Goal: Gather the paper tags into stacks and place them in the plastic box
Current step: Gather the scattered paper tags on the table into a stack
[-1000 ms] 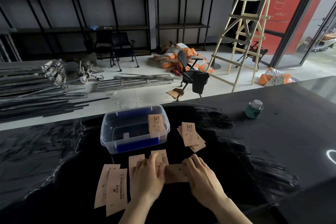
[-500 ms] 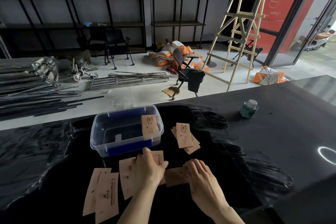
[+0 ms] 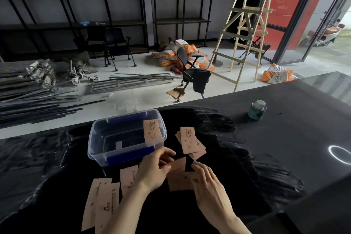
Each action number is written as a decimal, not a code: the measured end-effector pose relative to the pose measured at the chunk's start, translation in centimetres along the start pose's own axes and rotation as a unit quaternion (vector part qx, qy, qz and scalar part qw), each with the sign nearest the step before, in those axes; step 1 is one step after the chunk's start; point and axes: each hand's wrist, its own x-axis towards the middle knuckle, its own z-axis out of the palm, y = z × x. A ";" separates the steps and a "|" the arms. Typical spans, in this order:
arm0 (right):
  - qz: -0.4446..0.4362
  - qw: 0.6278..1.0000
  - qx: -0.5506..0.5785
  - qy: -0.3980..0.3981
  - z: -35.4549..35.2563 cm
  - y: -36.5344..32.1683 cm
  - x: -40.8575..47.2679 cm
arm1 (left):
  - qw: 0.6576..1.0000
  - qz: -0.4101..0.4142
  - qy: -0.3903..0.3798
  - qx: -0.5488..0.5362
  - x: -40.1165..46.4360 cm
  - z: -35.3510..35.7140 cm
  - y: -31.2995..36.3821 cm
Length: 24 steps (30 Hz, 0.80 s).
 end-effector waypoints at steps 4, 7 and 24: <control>-0.011 1.000 0.010 -0.004 1.4 -0.3 0.2 | 0.997 0.023 -0.072 0.020 -0.9 0.7 0.4; -0.029 1.000 -0.004 -0.010 2.3 -0.8 0.6 | 0.997 0.020 -0.056 -0.042 -1.6 1.8 0.2; -0.082 0.996 -0.028 -0.033 3.6 -1.8 2.2 | 0.944 -0.174 0.136 0.246 -4.3 -2.4 -4.3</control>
